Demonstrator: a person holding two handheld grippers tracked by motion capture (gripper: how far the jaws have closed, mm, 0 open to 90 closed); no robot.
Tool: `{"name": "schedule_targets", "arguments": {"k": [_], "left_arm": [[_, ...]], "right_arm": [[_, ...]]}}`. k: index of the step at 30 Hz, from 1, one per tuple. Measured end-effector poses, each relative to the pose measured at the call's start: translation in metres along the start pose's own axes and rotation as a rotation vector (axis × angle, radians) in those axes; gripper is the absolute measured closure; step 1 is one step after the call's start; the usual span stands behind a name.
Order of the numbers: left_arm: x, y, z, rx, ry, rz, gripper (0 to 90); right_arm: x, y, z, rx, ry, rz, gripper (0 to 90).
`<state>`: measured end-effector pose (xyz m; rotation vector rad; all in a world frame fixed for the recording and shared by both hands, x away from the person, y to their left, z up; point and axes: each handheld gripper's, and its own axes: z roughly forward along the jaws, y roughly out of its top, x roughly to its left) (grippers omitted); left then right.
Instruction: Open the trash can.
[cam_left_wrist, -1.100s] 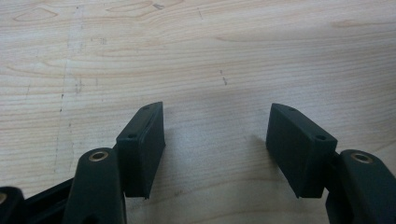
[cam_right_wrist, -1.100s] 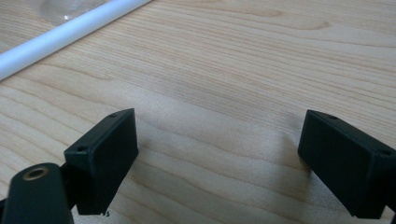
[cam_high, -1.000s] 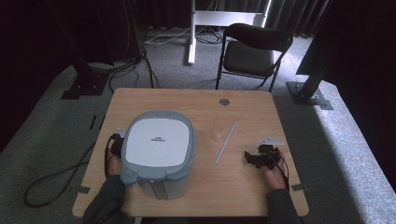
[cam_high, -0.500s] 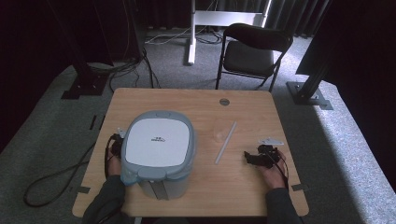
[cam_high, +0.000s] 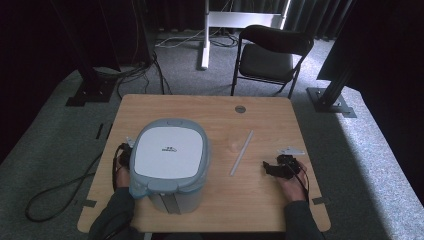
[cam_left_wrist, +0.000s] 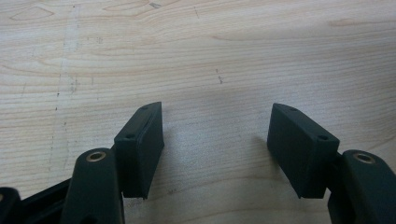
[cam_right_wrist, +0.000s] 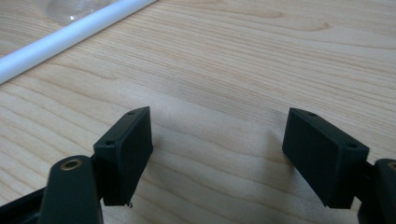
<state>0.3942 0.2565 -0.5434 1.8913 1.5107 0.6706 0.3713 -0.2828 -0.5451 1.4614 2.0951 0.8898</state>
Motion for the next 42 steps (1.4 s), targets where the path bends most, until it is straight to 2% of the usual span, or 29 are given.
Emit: {"name": "schedule_targets", "arguments": {"k": [7,11,20,42], "left_arm": [[0.000,0.000,0.000,0.004,0.001,0.000,36.2],[0.000,0.000,0.000,0.004,0.002,0.000,36.2],[0.000,0.000,0.000,0.004,0.002,0.000,36.2],[0.000,0.000,0.000,0.005,0.000,0.000,36.2]], "right_arm": [[0.002,0.009,-0.009,-0.022,-0.008,-0.016,23.9],[0.003,0.022,-0.016,-0.037,-0.015,-0.035,24.0],[0.003,0.038,-0.022,-0.059,-0.022,-0.051,24.0],[0.024,0.092,-0.038,-0.139,-0.003,-0.118,24.0]]}}
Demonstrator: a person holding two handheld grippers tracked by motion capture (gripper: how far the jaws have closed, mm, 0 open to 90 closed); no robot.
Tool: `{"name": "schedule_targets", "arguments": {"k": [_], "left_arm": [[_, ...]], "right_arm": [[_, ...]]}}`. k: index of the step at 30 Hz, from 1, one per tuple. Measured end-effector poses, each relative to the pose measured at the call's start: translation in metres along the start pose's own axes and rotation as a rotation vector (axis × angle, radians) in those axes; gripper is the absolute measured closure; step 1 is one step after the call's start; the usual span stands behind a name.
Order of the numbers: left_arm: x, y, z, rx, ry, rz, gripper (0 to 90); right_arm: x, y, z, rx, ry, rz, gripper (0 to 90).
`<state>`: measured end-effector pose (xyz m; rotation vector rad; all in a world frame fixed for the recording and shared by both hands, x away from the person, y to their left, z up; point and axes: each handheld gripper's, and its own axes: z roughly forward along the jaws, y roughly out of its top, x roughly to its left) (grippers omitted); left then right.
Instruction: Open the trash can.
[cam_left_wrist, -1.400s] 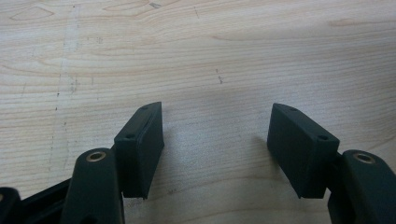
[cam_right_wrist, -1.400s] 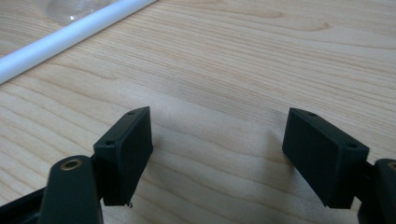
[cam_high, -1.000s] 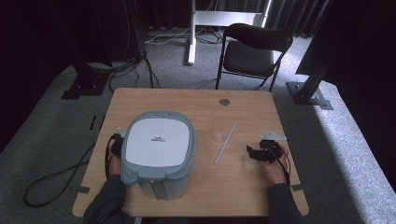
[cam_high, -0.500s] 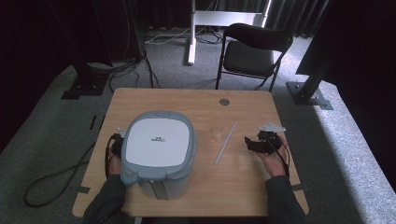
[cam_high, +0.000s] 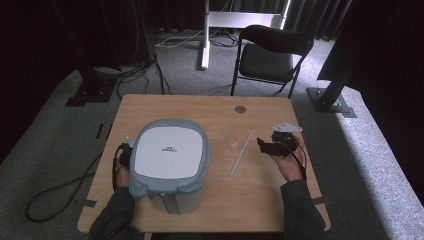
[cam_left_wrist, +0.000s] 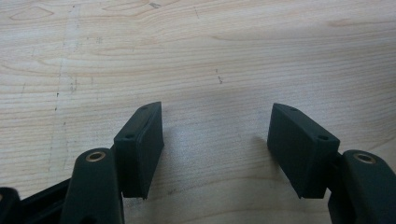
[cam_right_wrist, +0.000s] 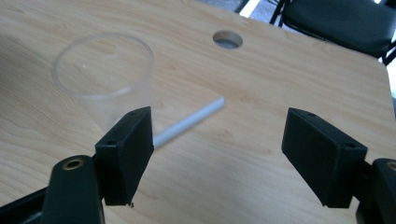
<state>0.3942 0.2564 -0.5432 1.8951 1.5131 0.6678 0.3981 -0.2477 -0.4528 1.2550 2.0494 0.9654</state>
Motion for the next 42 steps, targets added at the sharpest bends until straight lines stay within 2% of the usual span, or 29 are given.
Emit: {"name": "schedule_targets", "arguments": {"k": [25,42], "left_arm": [[0.000,0.000,0.000,-0.001,-0.003,0.001,36.2],[0.000,0.000,0.000,-0.002,-0.003,0.002,36.3]], "right_arm": [[0.035,0.064,-0.008,-0.092,0.062,-0.076,24.1],[0.053,0.090,-0.007,-0.126,0.115,-0.106,26.0]]}}
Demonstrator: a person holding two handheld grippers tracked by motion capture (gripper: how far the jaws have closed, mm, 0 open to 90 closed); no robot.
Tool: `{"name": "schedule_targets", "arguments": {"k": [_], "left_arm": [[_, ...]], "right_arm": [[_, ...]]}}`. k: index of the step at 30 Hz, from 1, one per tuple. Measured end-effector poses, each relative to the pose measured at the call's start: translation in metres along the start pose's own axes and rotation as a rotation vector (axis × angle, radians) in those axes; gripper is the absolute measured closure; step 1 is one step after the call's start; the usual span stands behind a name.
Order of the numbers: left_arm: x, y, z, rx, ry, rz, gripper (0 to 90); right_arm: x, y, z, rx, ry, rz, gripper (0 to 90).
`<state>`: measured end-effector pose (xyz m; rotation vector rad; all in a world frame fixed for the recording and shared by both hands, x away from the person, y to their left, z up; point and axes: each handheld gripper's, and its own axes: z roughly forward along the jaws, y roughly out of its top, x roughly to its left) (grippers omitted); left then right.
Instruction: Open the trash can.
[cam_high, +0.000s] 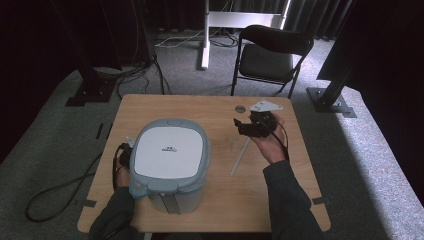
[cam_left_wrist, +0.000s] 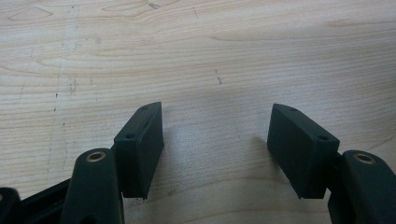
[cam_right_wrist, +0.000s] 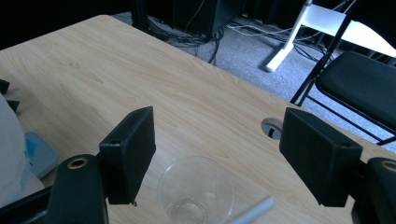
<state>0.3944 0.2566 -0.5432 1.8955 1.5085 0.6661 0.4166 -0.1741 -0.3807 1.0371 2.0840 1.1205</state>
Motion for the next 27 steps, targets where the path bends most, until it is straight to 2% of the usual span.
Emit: {"name": "schedule_targets", "arguments": {"k": [7,12,21,27], "left_arm": [[0.000,0.000,0.000,0.000,-0.001,0.000,36.2],[0.000,0.000,0.000,0.000,-0.001,0.001,36.3],[0.000,0.000,0.000,0.000,-0.001,0.002,36.3],[0.000,0.000,0.000,0.000,-0.002,0.002,36.3]], "right_arm": [[0.005,0.007,0.003,-0.008,0.026,-0.003,28.5],[0.011,0.017,0.004,-0.026,0.061,-0.004,30.9],[0.027,0.035,0.006,-0.053,0.132,-0.020,32.4],[0.041,0.047,0.006,-0.066,0.167,-0.048,32.5]]}}
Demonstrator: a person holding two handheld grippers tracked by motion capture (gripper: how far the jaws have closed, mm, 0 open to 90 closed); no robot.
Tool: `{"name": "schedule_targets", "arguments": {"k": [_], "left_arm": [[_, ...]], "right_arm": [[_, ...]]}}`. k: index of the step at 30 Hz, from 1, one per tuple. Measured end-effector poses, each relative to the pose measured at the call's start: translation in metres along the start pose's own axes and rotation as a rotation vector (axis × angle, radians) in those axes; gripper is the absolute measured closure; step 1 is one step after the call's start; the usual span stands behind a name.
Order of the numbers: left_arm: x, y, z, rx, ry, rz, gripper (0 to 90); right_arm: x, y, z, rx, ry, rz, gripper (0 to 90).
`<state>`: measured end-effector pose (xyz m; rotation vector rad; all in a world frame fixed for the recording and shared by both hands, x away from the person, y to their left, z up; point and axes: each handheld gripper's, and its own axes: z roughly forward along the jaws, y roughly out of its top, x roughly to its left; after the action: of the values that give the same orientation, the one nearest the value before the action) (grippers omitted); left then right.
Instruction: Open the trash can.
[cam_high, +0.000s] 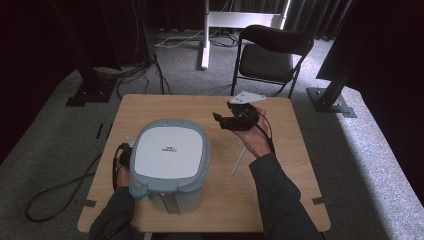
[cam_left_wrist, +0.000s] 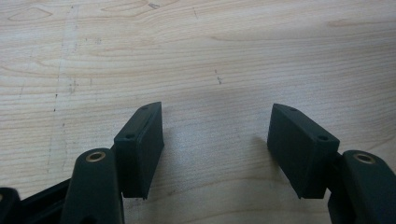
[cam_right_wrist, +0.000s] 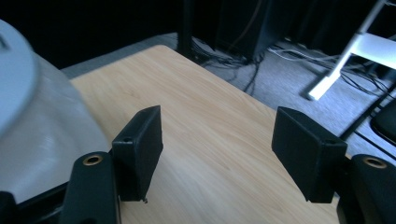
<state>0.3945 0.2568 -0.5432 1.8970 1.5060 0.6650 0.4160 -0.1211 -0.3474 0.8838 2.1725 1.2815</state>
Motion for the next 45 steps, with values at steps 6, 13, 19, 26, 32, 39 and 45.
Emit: {"name": "schedule_targets", "arguments": {"k": [6,13,19,26,32,39,45], "left_arm": [[0.000,0.000,0.000,-0.002,0.000,0.000,36.3],[0.000,0.000,0.000,-0.002,0.000,0.000,36.3],[0.000,0.000,0.000,-0.002,0.000,0.000,36.3],[0.000,0.000,0.000,-0.002,0.000,0.000,36.2],[0.000,0.000,0.000,0.000,0.000,0.001,36.2],[0.000,0.000,0.000,-0.002,-0.001,0.003,36.3],[0.000,0.000,0.000,-0.001,-0.001,0.003,36.3]], "right_arm": [[0.013,0.014,0.003,-0.011,0.042,-0.032,32.5],[0.027,0.028,0.010,-0.014,0.095,-0.042,33.7],[0.037,0.039,0.014,-0.025,0.169,-0.046,35.0],[0.046,0.048,0.020,-0.020,0.247,-0.042,35.0],[0.054,0.052,0.029,0.009,0.268,-0.069,35.0],[0.052,0.054,0.040,0.026,0.350,-0.043,34.9],[0.050,0.055,0.043,0.044,0.396,-0.027,36.1]]}}
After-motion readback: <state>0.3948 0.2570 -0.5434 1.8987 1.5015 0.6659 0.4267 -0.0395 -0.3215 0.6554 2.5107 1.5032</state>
